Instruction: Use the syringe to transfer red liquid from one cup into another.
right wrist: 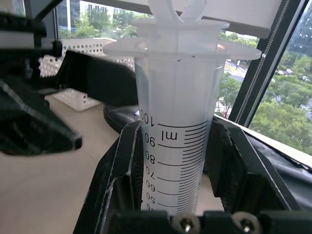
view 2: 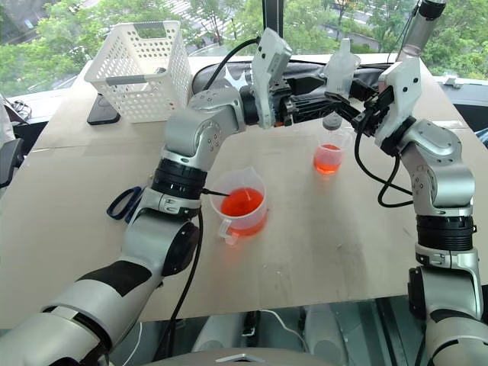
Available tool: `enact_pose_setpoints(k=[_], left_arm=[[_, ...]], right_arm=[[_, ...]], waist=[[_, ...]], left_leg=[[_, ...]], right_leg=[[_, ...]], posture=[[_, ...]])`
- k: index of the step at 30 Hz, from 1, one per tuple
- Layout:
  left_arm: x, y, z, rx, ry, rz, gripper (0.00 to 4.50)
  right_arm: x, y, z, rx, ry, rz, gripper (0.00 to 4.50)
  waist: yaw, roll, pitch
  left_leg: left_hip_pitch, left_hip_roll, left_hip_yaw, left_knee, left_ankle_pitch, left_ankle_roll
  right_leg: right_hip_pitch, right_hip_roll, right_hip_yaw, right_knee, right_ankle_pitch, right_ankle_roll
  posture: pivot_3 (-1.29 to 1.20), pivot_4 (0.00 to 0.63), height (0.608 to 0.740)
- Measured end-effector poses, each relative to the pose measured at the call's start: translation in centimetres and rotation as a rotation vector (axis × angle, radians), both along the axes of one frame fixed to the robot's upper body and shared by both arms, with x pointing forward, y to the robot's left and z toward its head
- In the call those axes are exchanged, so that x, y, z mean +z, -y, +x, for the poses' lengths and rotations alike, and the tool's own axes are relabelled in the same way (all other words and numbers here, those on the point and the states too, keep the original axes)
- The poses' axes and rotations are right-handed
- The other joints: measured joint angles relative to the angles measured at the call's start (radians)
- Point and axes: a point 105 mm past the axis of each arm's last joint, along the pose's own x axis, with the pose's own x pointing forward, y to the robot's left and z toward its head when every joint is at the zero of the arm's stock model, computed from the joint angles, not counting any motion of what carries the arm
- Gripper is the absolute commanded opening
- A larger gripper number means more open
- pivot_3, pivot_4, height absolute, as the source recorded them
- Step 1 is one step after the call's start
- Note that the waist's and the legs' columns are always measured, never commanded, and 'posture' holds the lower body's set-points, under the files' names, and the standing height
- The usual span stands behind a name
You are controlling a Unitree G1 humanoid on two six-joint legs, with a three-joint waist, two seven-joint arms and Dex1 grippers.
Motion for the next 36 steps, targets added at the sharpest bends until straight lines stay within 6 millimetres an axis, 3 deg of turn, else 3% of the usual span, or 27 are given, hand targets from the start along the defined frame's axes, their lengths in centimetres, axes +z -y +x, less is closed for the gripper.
enact_pose_setpoints(k=[12, 20, 23, 26, 34, 36], left_arm=[[0.3, 0.4, 0.6, 0.016, -0.003, -0.017, 3.62], [0.2, 0.7, 0.9, 0.03, 0.022, -0.018, 3.62], [0.2, 0.9, 0.8, 0.027, 0.047, -0.009, 2.86], [0.2, 0.9, 0.8, 0.032, 0.071, 0.002, 1.59], [-0.3, 1.1, 1.0, 0.03, 0.068, 0.005, 1.58], [-0.4, 1.1, 1.1, 0.028, 0.064, 0.004, 1.58]], right_arm=[[1.0, -0.9, -1.0, 0.031, 0.044, -0.004, 1.39], [0.4, -1.0, -1.1, 0.03, 0.009, 0.018, 1.39], [0.3, -1.0, -1.0, 0.023, 0.0, 0.022, 1.39], [0.1, -1.0, -1.0, 0.021, -0.012, 0.028, 1.39], [-0.2, -1.0, -0.9, 0.023, -0.042, 0.043, 1.39], [-0.2, -1.0, -0.9, 0.024, -0.052, 0.043, 2.39]], waist=[[-0.004, 0.0, 0.0], [-0.002, 0.0, 0.0], [-0.002, 0.0, 0.0], [-0.002, 0.0, 0.0], [-0.002, 0.0, 0.0], [-0.002, 0.0, 0.0]], left_leg=[[0.0, 0.0, 0.0, 0.0, 0.0, 0.0], [0.0, 0.0, 0.0, 0.0, 0.0, 0.0], [0.0, 0.0, 0.0, 0.0, 0.0, 0.0], [0.0, 0.0, 0.0, 0.0, 0.0, 0.0], [0.0, 0.0, 0.0, 0.0, 0.0, 0.0], [0.0, 0.0, 0.0, 0.0, 0.0, 0.0]], right_leg=[[0.0, 0.0, 0.0, 0.0, 0.0, 0.0], [0.0, 0.0, 0.0, 0.0, 0.0, 0.0], [0.0, 0.0, 0.0, 0.0, 0.0, 0.0], [0.0, 0.0, 0.0, 0.0, 0.0, 0.0], [0.0, 0.0, 0.0, 0.0, 0.0, 0.0], [0.0, 0.0, 0.0, 0.0, 0.0, 0.0]], posture=[[0.0, 0.15, 0.724], [0.0, 0.15, 0.724], [0.0, 0.15, 0.724], [0.0, 0.15, 0.724], [0.0, 0.15, 0.724], [0.0, 0.15, 0.724]])
